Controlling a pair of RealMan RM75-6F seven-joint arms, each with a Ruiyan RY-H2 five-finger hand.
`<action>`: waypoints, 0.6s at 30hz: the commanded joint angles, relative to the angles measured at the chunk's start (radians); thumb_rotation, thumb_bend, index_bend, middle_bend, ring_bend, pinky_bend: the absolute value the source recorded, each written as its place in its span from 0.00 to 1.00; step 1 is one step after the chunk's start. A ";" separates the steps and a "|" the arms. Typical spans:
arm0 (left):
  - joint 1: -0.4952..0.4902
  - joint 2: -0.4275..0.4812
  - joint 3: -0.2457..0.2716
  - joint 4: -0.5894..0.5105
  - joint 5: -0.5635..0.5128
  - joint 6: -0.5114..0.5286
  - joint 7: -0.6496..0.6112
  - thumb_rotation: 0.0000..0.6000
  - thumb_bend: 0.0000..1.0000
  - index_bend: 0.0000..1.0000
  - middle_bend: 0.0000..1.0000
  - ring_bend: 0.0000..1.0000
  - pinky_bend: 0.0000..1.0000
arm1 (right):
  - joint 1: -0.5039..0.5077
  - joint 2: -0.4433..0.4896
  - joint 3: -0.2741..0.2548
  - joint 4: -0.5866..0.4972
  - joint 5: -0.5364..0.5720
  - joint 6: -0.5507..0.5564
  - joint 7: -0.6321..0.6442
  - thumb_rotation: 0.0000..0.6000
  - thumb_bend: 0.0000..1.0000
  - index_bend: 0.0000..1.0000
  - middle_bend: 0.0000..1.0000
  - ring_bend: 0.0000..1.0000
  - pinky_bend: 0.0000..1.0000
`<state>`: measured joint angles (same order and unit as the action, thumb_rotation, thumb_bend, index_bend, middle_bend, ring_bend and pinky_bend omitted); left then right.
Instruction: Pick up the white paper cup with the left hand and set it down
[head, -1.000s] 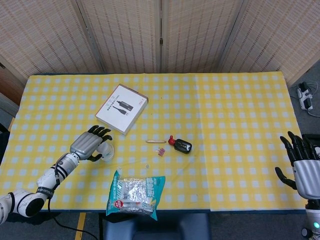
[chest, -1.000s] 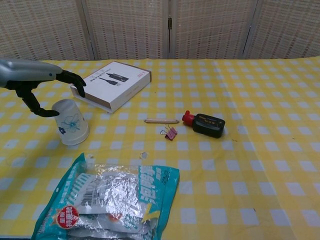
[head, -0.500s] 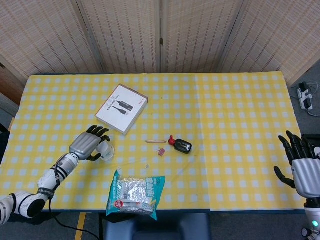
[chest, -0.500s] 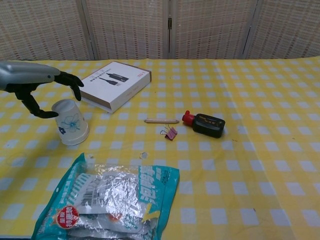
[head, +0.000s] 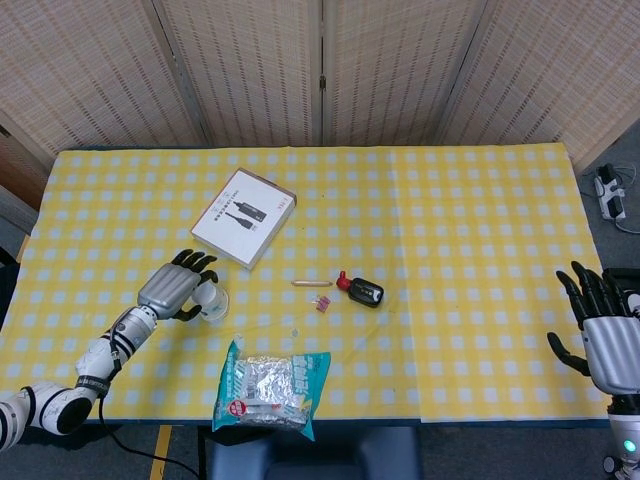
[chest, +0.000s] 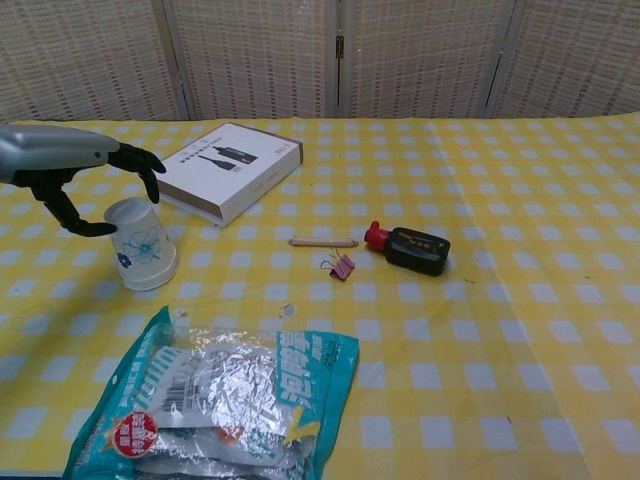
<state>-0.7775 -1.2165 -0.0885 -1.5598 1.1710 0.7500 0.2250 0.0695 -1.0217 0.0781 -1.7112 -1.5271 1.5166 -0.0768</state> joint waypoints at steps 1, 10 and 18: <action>0.001 -0.004 0.003 0.006 0.002 0.004 -0.003 1.00 0.41 0.33 0.10 0.03 0.01 | 0.000 0.001 0.000 -0.003 0.000 0.000 -0.002 1.00 0.34 0.00 0.00 0.04 0.00; 0.007 -0.013 0.006 0.023 0.014 0.028 -0.014 1.00 0.41 0.40 0.11 0.05 0.02 | 0.001 0.002 0.001 -0.009 0.003 -0.001 -0.005 1.00 0.34 0.00 0.00 0.04 0.00; 0.015 0.015 -0.002 -0.005 0.032 0.056 -0.031 1.00 0.41 0.42 0.13 0.07 0.02 | -0.001 0.005 0.001 -0.014 -0.003 0.007 -0.008 1.00 0.34 0.00 0.00 0.04 0.00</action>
<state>-0.7639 -1.2076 -0.0886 -1.5582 1.2003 0.8015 0.1955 0.0684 -1.0165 0.0789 -1.7254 -1.5298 1.5231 -0.0851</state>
